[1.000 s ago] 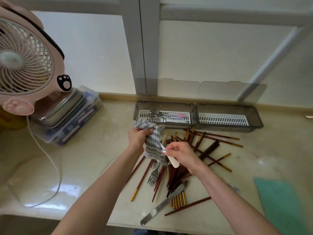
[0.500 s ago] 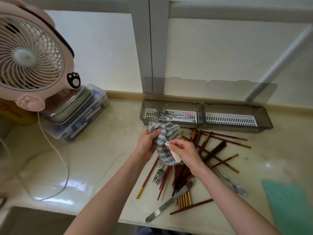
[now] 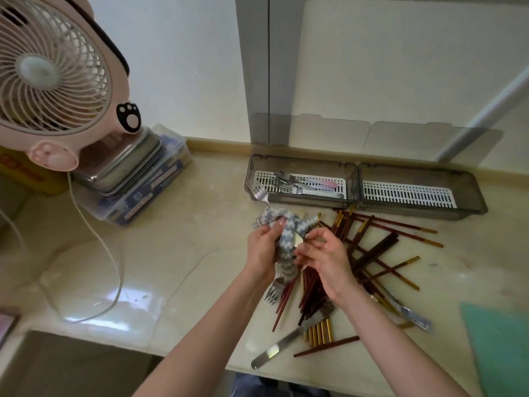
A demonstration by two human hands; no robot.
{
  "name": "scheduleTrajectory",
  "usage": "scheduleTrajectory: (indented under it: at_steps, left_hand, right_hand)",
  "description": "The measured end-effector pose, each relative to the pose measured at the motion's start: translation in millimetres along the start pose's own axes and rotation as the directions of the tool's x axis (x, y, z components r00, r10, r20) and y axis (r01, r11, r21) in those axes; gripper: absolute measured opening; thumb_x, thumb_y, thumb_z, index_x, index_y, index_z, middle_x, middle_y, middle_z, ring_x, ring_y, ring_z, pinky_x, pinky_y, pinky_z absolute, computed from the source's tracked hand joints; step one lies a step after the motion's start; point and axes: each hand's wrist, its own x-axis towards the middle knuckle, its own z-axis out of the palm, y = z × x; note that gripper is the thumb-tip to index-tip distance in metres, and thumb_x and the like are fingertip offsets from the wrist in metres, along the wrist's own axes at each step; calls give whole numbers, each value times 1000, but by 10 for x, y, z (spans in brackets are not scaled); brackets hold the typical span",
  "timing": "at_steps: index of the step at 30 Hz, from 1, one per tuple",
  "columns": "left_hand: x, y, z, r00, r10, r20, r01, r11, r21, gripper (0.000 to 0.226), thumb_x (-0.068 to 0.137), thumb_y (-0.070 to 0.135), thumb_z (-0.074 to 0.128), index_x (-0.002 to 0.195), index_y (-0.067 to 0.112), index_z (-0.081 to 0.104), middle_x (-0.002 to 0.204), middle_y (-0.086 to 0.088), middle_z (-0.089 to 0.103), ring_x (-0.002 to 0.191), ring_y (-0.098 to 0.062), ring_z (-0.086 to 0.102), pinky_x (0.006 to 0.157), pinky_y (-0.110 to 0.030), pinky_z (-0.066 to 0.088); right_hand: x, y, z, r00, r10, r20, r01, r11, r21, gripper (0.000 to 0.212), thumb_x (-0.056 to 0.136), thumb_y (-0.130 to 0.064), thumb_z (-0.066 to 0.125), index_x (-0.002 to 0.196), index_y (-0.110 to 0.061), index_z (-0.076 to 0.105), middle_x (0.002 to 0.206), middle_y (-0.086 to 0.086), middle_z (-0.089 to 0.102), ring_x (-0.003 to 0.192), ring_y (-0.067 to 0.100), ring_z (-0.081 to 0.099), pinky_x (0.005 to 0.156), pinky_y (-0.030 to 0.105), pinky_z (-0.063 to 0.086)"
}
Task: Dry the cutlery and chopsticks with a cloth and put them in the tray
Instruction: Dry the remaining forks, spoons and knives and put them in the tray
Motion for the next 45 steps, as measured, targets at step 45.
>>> scheduleTrajectory:
  at_steps: [45]
  left_hand:
    - [-125, 200, -994, 996, -69, 50, 72, 995, -64, 25, 98, 17, 40, 104, 6, 62, 88, -8, 73, 76, -18, 71, 62, -31, 59]
  right_hand:
    - [1069, 146, -217, 723, 98, 684, 665, -364, -652, 24, 81, -1, 63, 99, -16, 64, 101, 4, 49, 97, 22, 49, 66, 29, 33]
